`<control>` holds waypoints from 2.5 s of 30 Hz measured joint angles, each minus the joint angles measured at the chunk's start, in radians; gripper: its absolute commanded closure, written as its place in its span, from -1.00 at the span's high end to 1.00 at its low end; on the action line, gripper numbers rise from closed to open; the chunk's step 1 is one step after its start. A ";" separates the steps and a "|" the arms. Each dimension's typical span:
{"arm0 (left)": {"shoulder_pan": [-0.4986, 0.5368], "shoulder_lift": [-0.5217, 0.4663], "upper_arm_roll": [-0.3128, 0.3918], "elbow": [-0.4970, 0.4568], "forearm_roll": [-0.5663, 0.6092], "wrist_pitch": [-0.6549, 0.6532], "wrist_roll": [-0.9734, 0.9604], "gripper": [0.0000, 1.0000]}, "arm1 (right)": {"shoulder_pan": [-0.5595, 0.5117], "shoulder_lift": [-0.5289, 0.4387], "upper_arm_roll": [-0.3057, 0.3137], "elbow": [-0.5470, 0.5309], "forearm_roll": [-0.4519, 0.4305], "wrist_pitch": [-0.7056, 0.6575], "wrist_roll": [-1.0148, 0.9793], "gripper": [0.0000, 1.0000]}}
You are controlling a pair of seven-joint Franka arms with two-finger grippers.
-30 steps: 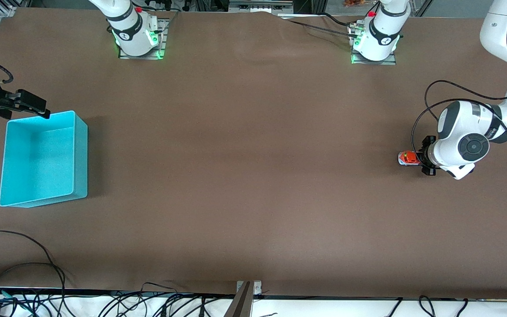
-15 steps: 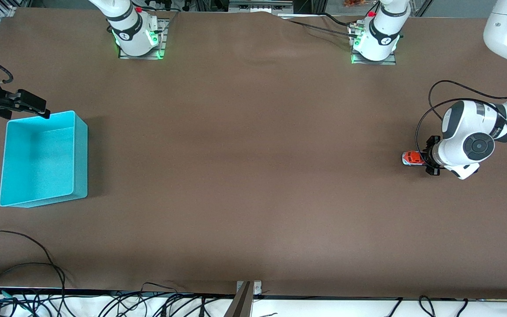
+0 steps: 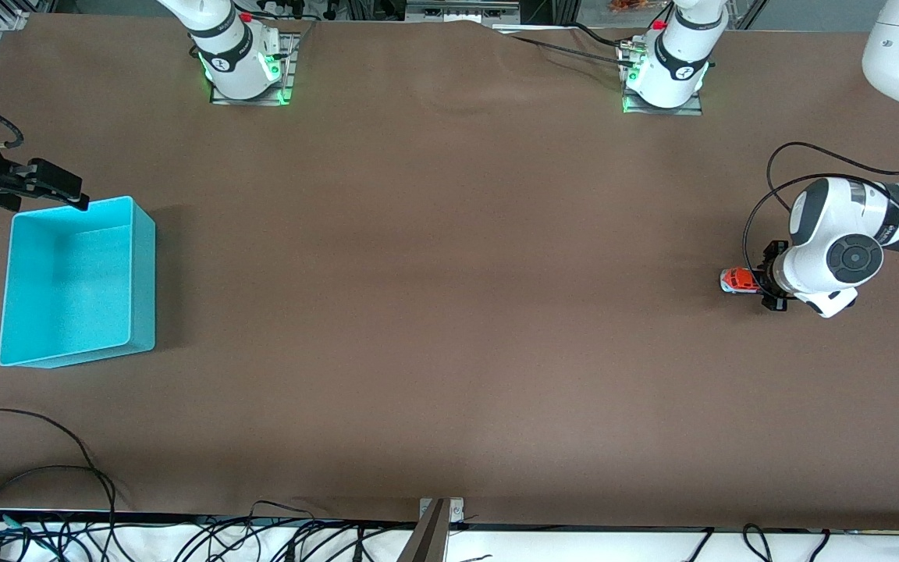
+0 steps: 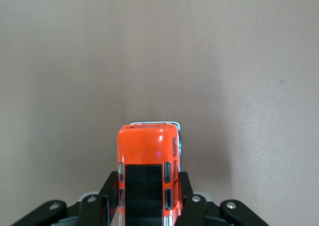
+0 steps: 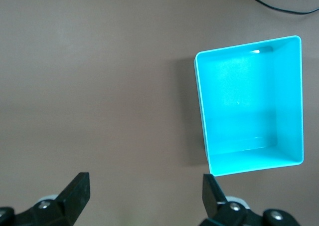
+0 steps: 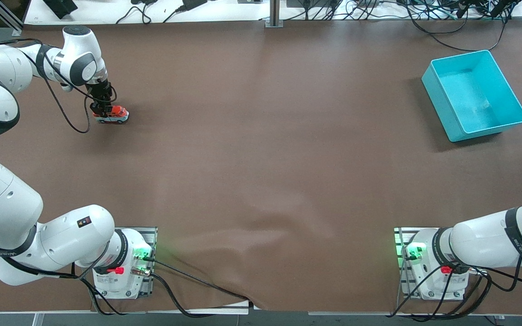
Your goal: Wind up bus and store in blue box
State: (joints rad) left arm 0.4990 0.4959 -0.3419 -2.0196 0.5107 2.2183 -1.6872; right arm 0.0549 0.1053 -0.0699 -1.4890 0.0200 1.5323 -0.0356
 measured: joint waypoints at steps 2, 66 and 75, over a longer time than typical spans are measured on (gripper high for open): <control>0.000 0.000 0.000 0.000 0.000 0.000 0.001 -0.54 | 0.000 0.000 0.000 0.000 0.000 0.000 0.000 1.00; -0.007 -0.054 -0.139 0.473 -0.115 -0.406 0.490 1.00 | 0.000 0.000 0.000 0.000 0.000 0.000 0.000 1.00; -0.010 -0.097 -0.195 0.482 -0.121 -0.464 0.774 1.00 | 0.000 0.000 0.000 0.000 0.000 0.000 0.000 1.00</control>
State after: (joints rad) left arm 0.4890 0.3984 -0.5372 -1.5376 0.3898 1.7545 -0.9130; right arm 0.0549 0.1053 -0.0699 -1.4890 0.0200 1.5323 -0.0356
